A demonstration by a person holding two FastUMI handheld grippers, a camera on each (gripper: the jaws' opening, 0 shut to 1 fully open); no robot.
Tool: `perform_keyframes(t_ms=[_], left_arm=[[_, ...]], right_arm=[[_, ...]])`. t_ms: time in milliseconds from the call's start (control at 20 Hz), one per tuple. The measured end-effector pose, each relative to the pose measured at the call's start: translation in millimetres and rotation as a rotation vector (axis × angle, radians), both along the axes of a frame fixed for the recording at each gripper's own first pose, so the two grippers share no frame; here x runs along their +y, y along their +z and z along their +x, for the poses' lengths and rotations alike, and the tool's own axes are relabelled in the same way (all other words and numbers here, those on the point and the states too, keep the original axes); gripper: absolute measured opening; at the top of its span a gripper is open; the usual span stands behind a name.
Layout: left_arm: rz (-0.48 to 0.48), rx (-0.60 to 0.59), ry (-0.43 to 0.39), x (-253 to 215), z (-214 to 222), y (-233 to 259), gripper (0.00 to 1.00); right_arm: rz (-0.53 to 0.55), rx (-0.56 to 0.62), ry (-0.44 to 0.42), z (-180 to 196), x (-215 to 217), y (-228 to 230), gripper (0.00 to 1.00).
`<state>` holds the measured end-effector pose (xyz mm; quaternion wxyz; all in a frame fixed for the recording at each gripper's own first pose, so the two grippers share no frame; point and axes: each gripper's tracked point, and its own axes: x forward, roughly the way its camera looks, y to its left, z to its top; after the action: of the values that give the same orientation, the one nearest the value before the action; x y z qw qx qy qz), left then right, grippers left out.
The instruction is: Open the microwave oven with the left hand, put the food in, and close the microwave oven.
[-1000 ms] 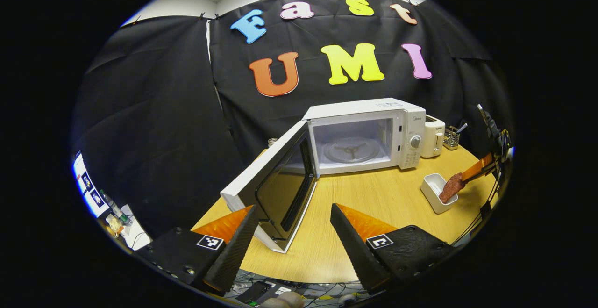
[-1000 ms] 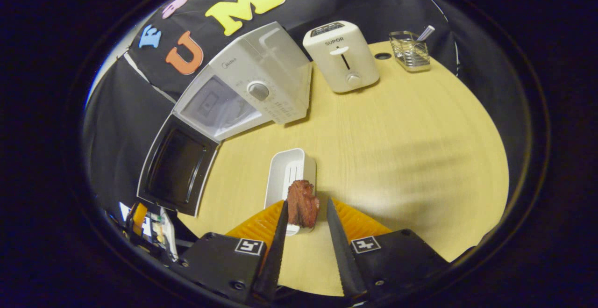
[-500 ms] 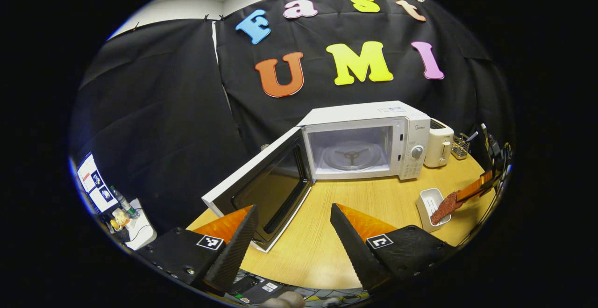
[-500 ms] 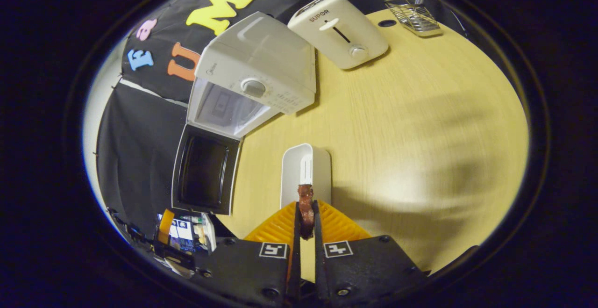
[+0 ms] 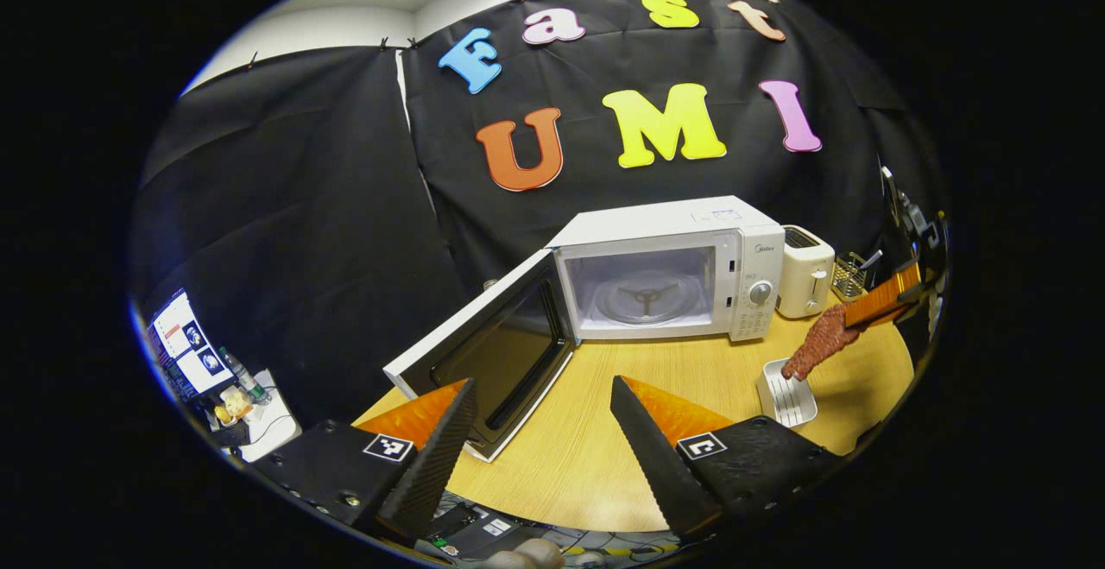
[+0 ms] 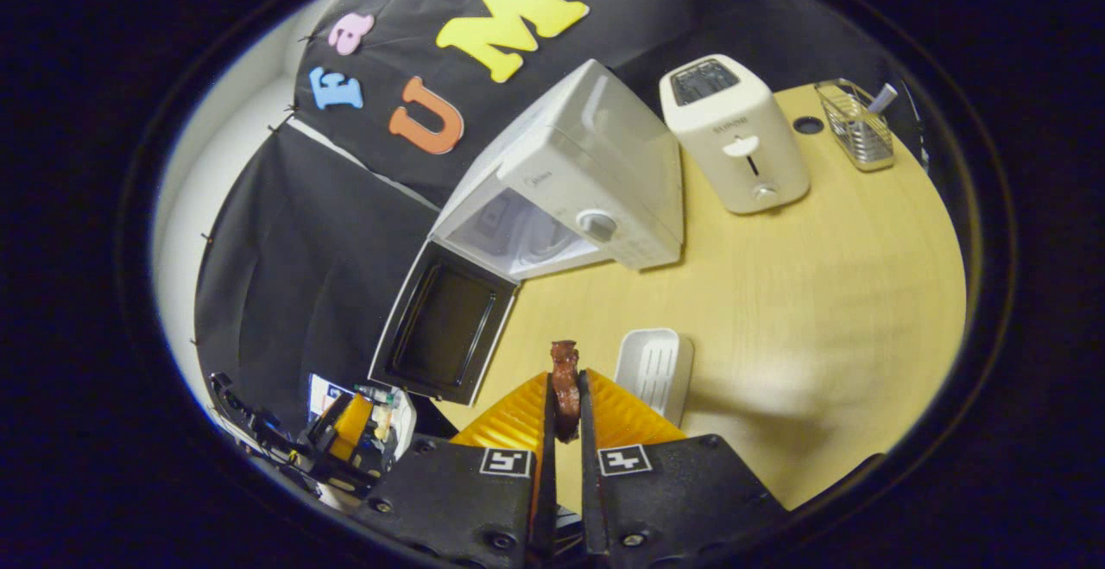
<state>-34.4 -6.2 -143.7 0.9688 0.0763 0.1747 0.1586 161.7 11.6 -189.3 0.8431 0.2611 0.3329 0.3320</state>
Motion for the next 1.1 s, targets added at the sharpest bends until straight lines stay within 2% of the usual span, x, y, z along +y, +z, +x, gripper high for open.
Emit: perform_keyframes(t_ms=[100,250,500,650,750,900,1100], left_arm=[[0.031,-0.016,-0.049,-0.5,3.6,6.4,0.95],[0.016,-0.034,-0.137,-2.5,8.0,11.5,0.95],[-0.012,-0.068,-0.291,4.8,1.8,4.5,0.95],[-0.017,-0.047,-0.367,19.6,-7.5,-13.1,0.95],[-0.014,-0.039,-0.391,34.3,-11.8,-25.1,0.95],[-0.009,-0.048,-0.397,55.9,-17.8,-35.5,0.95],[-0.032,-0.028,-0.39,77.1,-22.5,-54.9,0.95]], right_arm=[[0.01,-0.063,-0.028,5.8,20.9,20.4,0.15],[0.05,-0.101,-0.088,15.3,62.4,39.2,0.15],[0.179,-0.128,-0.317,52.9,131.4,53.2,0.15],[0.294,-0.164,-0.496,87.5,166.2,52.3,0.15],[0.358,-0.182,-0.601,115.2,186.8,45.6,0.15],[0.431,-0.167,-0.688,157.6,218.9,27.1,0.15],[0.381,-0.147,-0.8,207.4,245.4,-12.2,0.15]])
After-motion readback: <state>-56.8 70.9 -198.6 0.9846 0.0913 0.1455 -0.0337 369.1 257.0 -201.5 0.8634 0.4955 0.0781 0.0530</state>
